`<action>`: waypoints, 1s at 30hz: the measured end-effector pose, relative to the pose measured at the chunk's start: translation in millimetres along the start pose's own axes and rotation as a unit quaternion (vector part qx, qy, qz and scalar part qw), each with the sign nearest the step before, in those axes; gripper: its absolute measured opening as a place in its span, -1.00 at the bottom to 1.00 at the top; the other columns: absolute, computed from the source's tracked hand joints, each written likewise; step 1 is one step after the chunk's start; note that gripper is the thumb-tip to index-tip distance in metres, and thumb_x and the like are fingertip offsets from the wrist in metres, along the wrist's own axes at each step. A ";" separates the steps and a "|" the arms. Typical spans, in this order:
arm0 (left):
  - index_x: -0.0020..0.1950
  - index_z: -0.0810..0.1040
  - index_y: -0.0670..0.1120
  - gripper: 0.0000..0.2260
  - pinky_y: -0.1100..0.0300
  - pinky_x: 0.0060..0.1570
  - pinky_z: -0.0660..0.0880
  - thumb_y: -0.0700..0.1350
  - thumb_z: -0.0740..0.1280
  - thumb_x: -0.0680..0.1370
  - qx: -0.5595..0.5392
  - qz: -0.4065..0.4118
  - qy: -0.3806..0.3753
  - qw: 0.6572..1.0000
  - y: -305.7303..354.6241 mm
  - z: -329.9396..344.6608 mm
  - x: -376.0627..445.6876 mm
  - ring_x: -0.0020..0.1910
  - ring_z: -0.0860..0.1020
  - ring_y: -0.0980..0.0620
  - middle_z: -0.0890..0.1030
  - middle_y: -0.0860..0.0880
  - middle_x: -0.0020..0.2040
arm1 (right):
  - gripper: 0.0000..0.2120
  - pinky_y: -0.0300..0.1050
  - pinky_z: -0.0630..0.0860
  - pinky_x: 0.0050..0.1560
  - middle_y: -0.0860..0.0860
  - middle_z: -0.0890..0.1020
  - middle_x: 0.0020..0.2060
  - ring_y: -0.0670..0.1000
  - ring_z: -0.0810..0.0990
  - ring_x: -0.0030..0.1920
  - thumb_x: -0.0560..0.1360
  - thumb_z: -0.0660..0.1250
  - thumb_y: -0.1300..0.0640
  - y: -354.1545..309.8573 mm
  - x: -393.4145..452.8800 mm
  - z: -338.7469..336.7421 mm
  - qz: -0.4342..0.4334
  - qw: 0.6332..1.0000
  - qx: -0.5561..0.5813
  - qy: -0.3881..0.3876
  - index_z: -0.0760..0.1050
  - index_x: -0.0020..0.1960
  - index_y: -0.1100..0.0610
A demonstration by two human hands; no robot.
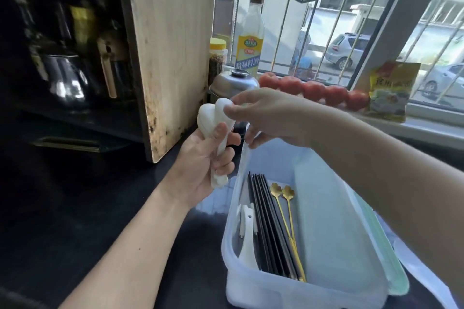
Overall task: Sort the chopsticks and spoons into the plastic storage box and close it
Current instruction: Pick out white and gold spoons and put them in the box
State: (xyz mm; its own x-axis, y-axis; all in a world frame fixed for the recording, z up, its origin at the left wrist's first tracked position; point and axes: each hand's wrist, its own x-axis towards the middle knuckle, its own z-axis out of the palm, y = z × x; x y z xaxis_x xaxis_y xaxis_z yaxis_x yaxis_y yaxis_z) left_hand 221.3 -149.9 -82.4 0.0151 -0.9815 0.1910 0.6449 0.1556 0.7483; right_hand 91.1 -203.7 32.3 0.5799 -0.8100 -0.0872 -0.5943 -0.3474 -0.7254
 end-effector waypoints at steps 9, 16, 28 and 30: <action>0.01 0.39 -0.12 -0.78 0.25 -0.56 0.33 0.03 0.30 0.62 0.045 0.005 0.062 0.997 4.9 -1.4 -0.9 -0.58 0.39 0.05 0.60 -0.09 -0.23 | -0.85 -0.21 0.51 -0.37 0.13 0.63 -0.19 -0.03 0.55 -0.39 0.62 0.34 0.12 0.6 -15.7 -35.2 -0.021 0.922 0.373 0.096 0.55 -0.02 0.21; 0.10 0.33 -0.07 -0.85 0.23 -0.55 0.16 -0.07 0.28 0.69 0.054 -0.013 0.134 0.989 -4.3 -6.7 6.6 -0.52 0.14 0.11 0.19 0.02 -0.39 | -0.91 -0.15 0.60 -0.29 0.06 0.72 -0.31 -0.02 0.65 -0.39 0.50 0.49 0.04 38.9 -93.3 -42.2 -0.119 0.956 0.036 0.267 0.70 -0.10 0.06; 0.22 0.44 -0.10 -0.82 0.23 -0.49 0.16 -0.14 0.21 0.63 -0.001 -0.033 0.116 0.993 -15.6 -2.2 7.0 -0.49 0.15 0.08 0.26 0.03 -0.36 | -0.67 -0.02 0.51 -0.26 -0.01 0.55 -0.31 -0.04 0.49 -0.29 0.54 0.34 -0.12 38.5 -80.3 29.0 -0.186 0.858 -0.444 -0.177 0.49 -0.27 0.08; 0.21 0.45 -0.10 -0.83 0.22 -0.47 0.14 -0.16 0.20 0.63 0.008 -0.035 0.115 0.993 -16.2 -1.2 6.7 -0.50 0.15 0.08 0.26 0.02 -0.37 | -0.70 0.05 0.56 -0.21 -0.02 0.58 -0.26 0.02 0.55 -0.22 0.51 0.38 -0.14 39.9 -81.0 34.9 -0.169 0.863 -0.432 -0.199 0.50 -0.23 0.06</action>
State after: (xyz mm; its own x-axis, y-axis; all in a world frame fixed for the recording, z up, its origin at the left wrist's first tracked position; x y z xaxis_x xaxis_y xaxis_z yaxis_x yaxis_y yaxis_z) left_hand 211.8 -159.1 -94.0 0.1452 -0.9894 -0.0099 0.6385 0.0861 0.7648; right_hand 39.9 -135.5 -13.4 0.8454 -0.4254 -0.3229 -0.4468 -0.8946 0.0089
